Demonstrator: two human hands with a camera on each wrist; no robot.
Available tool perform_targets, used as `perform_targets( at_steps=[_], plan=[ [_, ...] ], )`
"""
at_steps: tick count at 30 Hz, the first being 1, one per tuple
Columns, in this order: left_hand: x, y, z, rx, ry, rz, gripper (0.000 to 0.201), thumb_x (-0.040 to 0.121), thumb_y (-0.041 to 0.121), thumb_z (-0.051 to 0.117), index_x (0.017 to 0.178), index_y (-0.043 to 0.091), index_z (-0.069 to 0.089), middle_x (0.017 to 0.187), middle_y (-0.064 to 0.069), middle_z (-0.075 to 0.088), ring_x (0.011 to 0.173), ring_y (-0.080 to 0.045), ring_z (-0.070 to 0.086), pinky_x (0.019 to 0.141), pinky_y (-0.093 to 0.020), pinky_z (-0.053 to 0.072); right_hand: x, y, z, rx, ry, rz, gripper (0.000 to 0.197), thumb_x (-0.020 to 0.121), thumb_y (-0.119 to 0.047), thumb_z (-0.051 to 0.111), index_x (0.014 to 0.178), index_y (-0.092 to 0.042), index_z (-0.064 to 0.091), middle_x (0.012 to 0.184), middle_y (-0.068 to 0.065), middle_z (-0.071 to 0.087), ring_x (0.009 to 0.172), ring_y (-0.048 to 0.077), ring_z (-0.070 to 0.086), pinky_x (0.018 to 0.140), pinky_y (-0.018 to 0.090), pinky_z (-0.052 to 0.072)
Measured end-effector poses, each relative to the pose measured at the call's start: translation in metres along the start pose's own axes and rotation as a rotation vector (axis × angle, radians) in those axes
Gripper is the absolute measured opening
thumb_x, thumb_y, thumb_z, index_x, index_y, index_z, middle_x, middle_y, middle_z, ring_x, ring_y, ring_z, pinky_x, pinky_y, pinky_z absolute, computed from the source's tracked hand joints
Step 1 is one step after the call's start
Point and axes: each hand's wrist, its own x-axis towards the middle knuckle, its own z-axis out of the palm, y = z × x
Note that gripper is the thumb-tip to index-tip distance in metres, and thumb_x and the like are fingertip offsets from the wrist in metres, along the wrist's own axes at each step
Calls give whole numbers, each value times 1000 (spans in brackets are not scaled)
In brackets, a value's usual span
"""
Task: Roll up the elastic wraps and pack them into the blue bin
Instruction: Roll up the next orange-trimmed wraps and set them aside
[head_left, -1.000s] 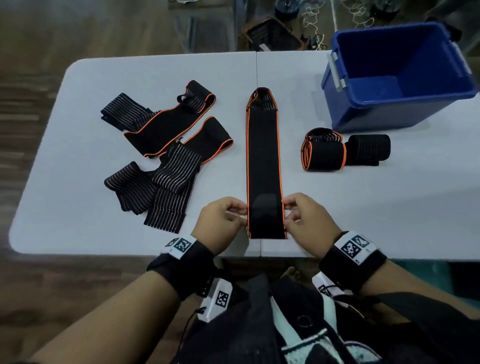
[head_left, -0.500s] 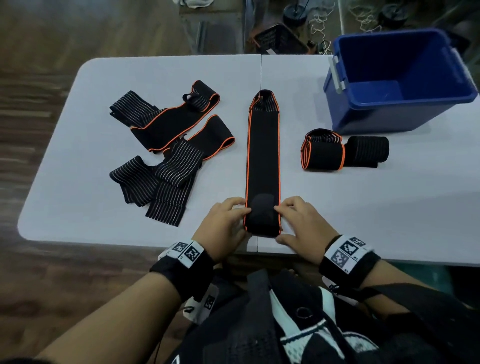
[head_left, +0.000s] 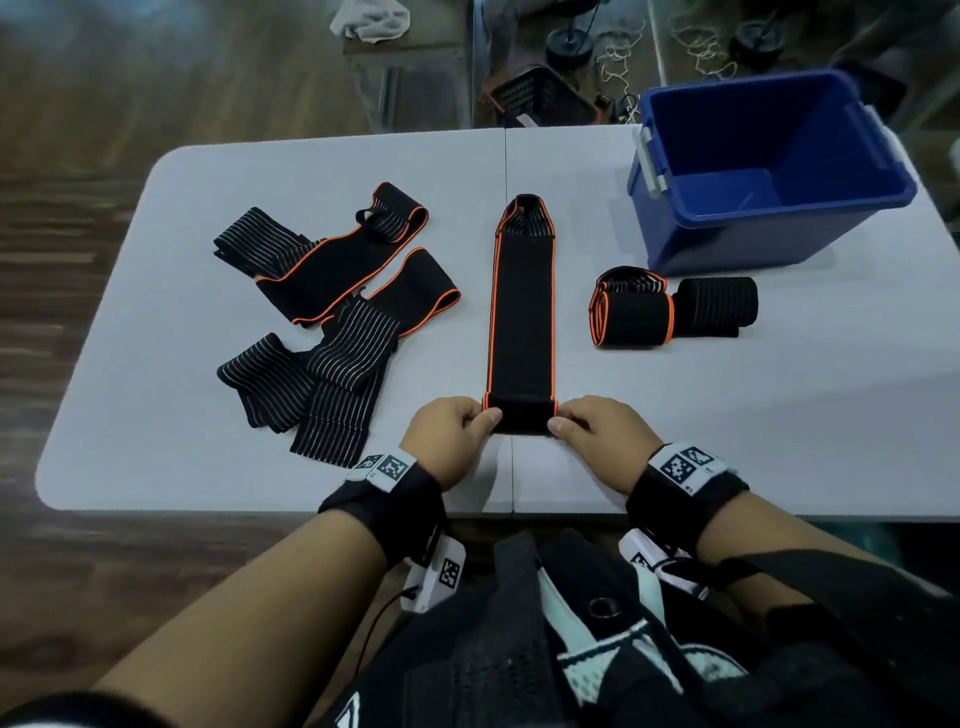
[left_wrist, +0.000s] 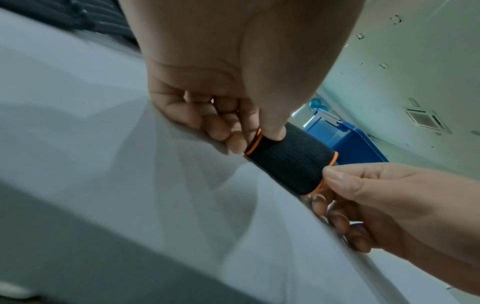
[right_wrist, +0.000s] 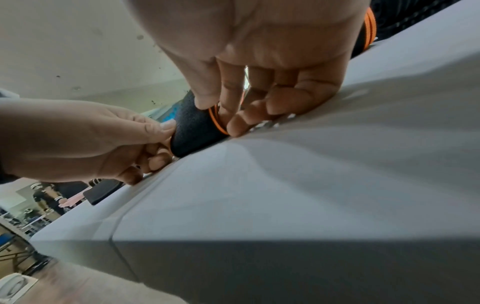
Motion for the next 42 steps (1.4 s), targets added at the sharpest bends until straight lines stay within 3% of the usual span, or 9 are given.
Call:
perform_targets(
  at_steps=[3,10,15,20,24,29,34,39,42],
  plan=[
    [7,9,-4,42,-56,-57,46,101,42,50,70,8,55,62,-1,50,60,-19,47,56,-31,33,6,-4,2,55,32,84,39,101,-34,49,67,-19,60,68,1,62,69,19,57,66,33,44],
    [15,27,-10,199,-168,-115,42,104,36,44,66,18,46,68,-1,51,73,-24,52,65,-32,34,19,-17,-3,73,5,216,50,100,-37,51,63,-5,59,77,20,68,72,32,64,75,38,52],
    [18,29,-13,277,-141,-73,41,100,41,49,66,18,51,68,-1,56,74,-24,57,65,-32,40,22,-25,-3,-28,9,313,50,99,-34,53,56,-10,46,59,6,49,64,26,54,62,31,44],
    [18,22,-16,283,86,177,20,88,37,68,89,21,56,97,3,56,89,-20,53,78,-37,49,18,-33,0,-89,117,310,22,96,-33,58,96,-13,49,87,6,60,81,27,62,68,35,49],
    [20,17,-12,470,39,474,16,94,25,60,100,19,73,108,2,61,96,-26,52,82,-44,51,11,-32,7,-261,204,73,16,95,-22,56,108,-21,46,100,3,52,87,25,56,74,42,52],
    [12,5,-16,503,-48,524,44,86,44,70,123,20,66,127,7,62,105,-23,54,92,-39,49,3,-26,14,-391,130,-2,31,101,-31,44,129,-21,53,116,2,54,102,24,51,84,42,50],
    [13,-4,-17,379,-82,452,56,83,28,76,134,25,55,133,7,60,111,-23,54,97,-31,43,-2,-20,13,-374,61,62,61,92,-47,60,147,-29,39,121,-1,51,110,22,49,94,41,46],
    [19,-4,-15,11,21,212,41,82,29,76,119,29,58,103,16,71,76,-5,60,79,-27,51,8,-18,12,74,166,190,27,91,-32,66,117,-31,68,90,-5,60,90,17,60,77,32,49],
    [24,1,-17,-97,37,100,26,85,34,74,106,27,60,90,13,73,80,-2,63,76,-23,48,14,-19,9,191,212,251,23,91,-38,66,82,-17,71,67,-4,59,67,16,57,59,28,40]
  ],
)
